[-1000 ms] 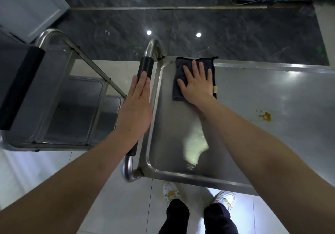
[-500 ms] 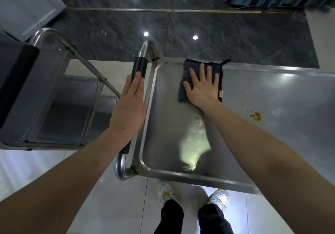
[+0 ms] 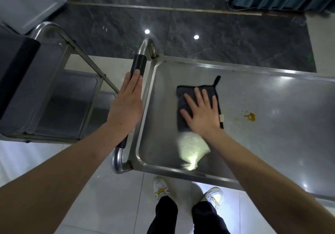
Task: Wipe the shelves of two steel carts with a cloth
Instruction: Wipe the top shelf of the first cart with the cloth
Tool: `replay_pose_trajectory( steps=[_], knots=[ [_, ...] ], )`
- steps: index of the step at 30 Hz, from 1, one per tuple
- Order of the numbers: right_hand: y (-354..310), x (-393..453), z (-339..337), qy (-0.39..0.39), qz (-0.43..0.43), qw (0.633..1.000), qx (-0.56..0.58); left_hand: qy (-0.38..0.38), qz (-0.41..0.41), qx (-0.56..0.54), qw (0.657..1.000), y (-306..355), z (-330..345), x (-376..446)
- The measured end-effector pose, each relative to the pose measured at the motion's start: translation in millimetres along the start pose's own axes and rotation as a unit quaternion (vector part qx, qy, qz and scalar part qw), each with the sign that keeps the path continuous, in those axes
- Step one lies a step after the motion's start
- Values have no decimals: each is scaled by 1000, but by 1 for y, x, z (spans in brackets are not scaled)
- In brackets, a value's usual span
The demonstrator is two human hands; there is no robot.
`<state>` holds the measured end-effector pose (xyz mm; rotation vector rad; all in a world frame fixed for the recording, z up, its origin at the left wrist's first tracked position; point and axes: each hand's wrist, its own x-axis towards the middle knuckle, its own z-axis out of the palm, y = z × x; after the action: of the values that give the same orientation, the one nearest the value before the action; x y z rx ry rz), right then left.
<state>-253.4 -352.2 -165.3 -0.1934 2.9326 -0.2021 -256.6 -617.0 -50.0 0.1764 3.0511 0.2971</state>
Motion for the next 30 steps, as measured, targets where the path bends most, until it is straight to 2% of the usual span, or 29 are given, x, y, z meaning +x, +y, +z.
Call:
replay_pose_trajectory(
  steps=[4,7,9,12,15,25,30],
  knots=[
    [23,71,-19,-14,68,997,18,0,6,22,1000,0,1,1],
    [-2,106,-22,-15,77,997,23,5,7,26,1000,-2,2,2],
    [-35,108,-21,-15,58,998,27,7,12,23,1000,-2,2,2],
    [-82,77,-9,-12,-26,999,22,17,12,12,1000,-4,4,3],
    [-100,51,2,-23,-74,996,33,18,-3,-1,1000,-3,6,4],
    [-82,140,-17,-13,-7,999,48,24,28,67,997,-5,8,2],
    [-89,136,-16,-15,-3,999,44,27,33,66,997,-7,9,1]
  ],
)
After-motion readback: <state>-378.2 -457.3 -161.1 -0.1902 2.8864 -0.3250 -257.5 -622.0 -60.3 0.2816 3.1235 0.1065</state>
